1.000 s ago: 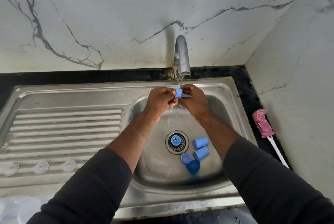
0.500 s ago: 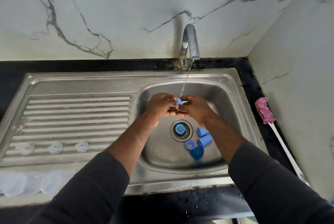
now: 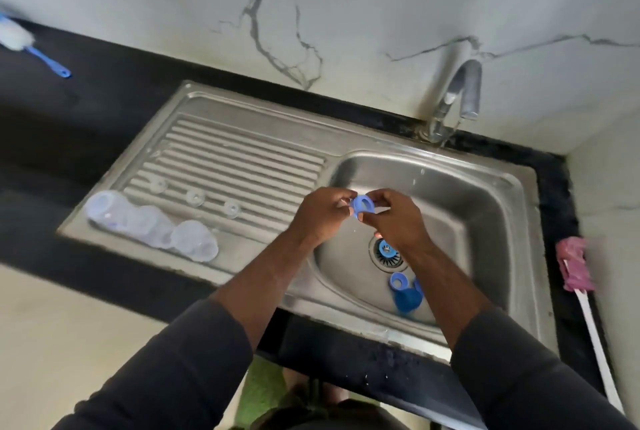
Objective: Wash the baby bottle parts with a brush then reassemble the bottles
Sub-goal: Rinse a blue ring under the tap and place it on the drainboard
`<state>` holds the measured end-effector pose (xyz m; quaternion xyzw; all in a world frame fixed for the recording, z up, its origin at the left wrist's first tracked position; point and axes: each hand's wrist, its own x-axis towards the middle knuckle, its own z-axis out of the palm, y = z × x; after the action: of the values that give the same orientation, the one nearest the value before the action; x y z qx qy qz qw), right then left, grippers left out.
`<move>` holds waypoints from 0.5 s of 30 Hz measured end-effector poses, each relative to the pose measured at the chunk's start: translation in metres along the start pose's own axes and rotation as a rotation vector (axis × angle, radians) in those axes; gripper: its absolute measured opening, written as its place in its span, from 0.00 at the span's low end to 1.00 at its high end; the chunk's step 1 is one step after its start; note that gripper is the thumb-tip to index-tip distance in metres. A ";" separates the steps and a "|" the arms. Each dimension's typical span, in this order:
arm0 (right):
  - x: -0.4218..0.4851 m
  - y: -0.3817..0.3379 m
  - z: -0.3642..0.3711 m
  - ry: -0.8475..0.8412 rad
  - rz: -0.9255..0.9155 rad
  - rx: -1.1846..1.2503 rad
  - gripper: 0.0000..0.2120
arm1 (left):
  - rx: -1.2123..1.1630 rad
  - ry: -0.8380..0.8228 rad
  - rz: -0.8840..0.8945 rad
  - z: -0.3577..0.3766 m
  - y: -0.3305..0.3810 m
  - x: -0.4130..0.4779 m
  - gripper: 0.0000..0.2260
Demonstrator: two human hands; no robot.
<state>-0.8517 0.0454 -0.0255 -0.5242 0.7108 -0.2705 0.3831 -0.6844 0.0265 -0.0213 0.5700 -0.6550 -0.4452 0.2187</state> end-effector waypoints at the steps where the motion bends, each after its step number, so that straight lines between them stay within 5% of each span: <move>1: 0.001 0.000 0.006 -0.034 -0.025 -0.040 0.16 | 0.031 -0.014 -0.013 -0.003 -0.002 -0.008 0.15; 15: 0.025 -0.097 0.128 -0.218 -0.383 -0.217 0.17 | 0.203 0.378 -0.168 -0.150 -0.077 -0.044 0.12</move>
<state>-0.6975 -0.0057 -0.0279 -0.7135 0.5778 -0.2022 0.3408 -0.5116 0.0213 0.0011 0.7150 -0.5939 -0.2790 0.2413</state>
